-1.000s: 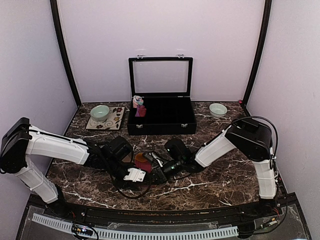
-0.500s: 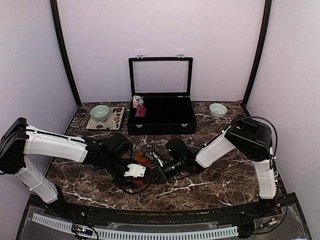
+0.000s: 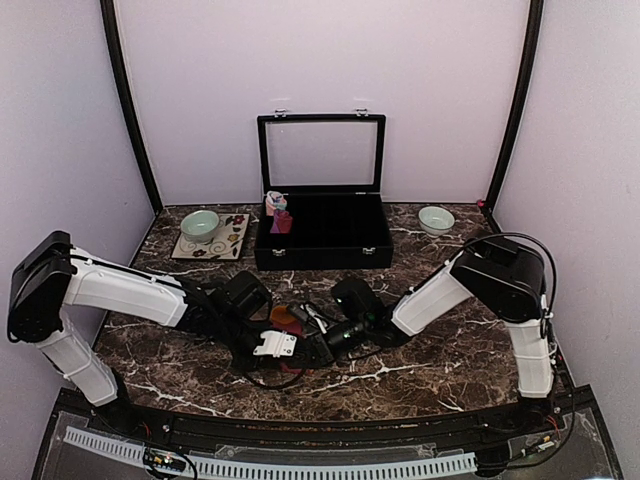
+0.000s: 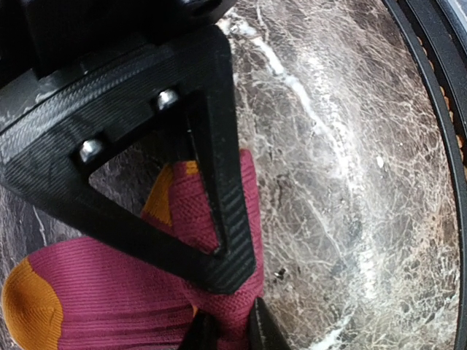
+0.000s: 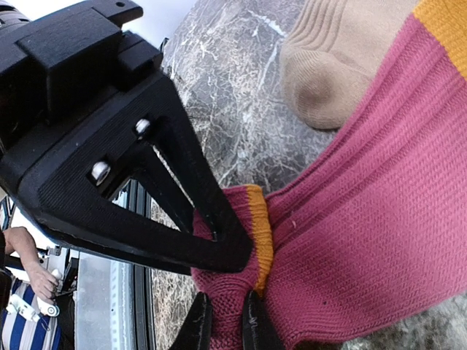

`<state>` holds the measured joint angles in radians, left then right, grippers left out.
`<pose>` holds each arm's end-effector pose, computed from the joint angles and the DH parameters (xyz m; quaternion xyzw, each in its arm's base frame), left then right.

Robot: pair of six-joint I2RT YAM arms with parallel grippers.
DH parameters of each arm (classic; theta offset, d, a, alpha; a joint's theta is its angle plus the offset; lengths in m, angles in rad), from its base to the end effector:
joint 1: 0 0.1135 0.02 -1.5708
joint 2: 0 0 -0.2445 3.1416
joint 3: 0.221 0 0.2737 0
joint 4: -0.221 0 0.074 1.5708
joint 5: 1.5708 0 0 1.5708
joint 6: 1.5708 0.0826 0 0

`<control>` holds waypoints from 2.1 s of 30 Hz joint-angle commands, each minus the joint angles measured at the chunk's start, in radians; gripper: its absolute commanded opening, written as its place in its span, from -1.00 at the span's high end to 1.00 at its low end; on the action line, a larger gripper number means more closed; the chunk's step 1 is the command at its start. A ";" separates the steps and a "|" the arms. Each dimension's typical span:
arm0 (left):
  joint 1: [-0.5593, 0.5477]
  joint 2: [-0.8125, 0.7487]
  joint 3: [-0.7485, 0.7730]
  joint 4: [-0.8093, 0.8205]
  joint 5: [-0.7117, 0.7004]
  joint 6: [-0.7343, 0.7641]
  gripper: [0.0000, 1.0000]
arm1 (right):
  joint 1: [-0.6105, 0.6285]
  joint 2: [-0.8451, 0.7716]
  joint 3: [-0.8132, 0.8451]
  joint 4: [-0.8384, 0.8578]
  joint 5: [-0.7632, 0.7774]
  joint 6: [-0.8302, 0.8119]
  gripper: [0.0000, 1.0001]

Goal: Roll the socks
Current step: Roll the sock at the center of the board.

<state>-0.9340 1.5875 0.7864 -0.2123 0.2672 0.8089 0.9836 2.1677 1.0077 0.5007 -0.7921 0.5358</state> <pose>0.1812 -0.2817 0.0775 0.7528 0.5853 -0.1449 0.2641 0.1856 0.3851 0.0140 -0.3495 0.7700 0.5308 0.0559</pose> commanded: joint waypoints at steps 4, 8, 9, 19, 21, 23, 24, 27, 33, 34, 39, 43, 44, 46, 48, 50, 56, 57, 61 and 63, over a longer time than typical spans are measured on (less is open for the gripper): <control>0.002 0.083 0.008 -0.026 -0.002 0.011 1.00 | -0.028 0.073 -0.138 -0.433 0.200 -0.016 0.53; 0.024 0.122 0.024 -0.072 0.028 0.009 1.00 | -0.027 0.014 -0.167 -0.404 0.230 -0.020 0.26; 0.030 0.129 0.030 -0.084 0.040 0.011 1.00 | -0.028 0.002 -0.175 -0.400 0.240 -0.022 0.25; 0.101 0.223 0.130 -0.266 0.156 0.057 1.00 | -0.025 -0.200 -0.277 -0.428 0.491 -0.066 -0.99; 0.107 0.240 0.140 -0.285 0.165 0.063 1.00 | -0.025 -0.271 -0.316 -0.418 0.551 -0.078 -0.99; 0.109 0.257 0.148 -0.299 0.166 0.063 1.00 | -0.025 -0.316 -0.340 -0.414 0.600 -0.086 -0.99; 0.108 0.265 0.153 -0.302 0.167 0.061 1.00 | -0.025 -0.331 -0.349 -0.417 0.616 -0.092 -0.99; 0.110 0.288 0.158 -0.307 0.162 0.059 1.00 | -0.021 -0.369 -0.363 -0.436 0.665 -0.112 -0.99; 0.130 0.310 0.180 -0.353 0.197 0.057 0.99 | 0.103 -0.583 -0.392 -0.450 1.144 -0.152 -0.99; 0.136 0.316 0.187 -0.365 0.205 0.060 1.00 | 0.142 -0.644 -0.408 -0.413 1.241 -0.183 -0.99; 0.168 0.369 0.238 -0.430 0.245 0.072 0.99 | 0.068 -0.760 -0.481 -0.245 1.259 -0.179 -0.99; 0.185 0.399 0.270 -0.459 0.266 0.078 0.99 | 0.112 -0.726 -0.417 -0.224 1.177 -0.346 -0.99; 0.187 0.404 0.275 -0.460 0.267 0.081 0.99 | 0.141 -0.728 -0.425 -0.184 1.164 -0.413 -0.99; 0.194 0.415 0.292 -0.479 0.276 0.086 0.98 | 0.171 -0.728 -0.437 -0.124 1.146 -0.498 -0.99; 0.201 0.434 0.322 -0.515 0.291 0.088 0.97 | 0.168 -0.727 -0.419 -0.127 1.211 -0.483 -0.93; 0.209 0.465 0.353 -0.558 0.318 0.091 0.96 | 0.151 -0.760 -0.412 -0.105 1.251 -0.453 -0.83; 0.221 0.552 0.418 -0.664 0.360 0.101 0.96 | 0.092 -0.840 -0.483 0.018 0.991 -0.396 -1.00; 0.221 0.557 0.420 -0.671 0.362 0.102 0.96 | 0.094 -0.818 -0.458 -0.023 0.940 -0.431 -1.00; 0.223 0.563 0.423 -0.680 0.362 0.101 0.96 | 0.136 -0.770 -0.384 -0.144 0.943 -0.553 -0.99; 0.226 0.567 0.426 -0.680 0.357 0.098 0.96 | 0.169 -0.757 -0.360 -0.169 1.048 -0.610 -0.94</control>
<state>-0.7086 2.0682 1.2671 -0.7712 0.8501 0.8982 1.0988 1.3880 0.5915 0.3916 0.2115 0.0616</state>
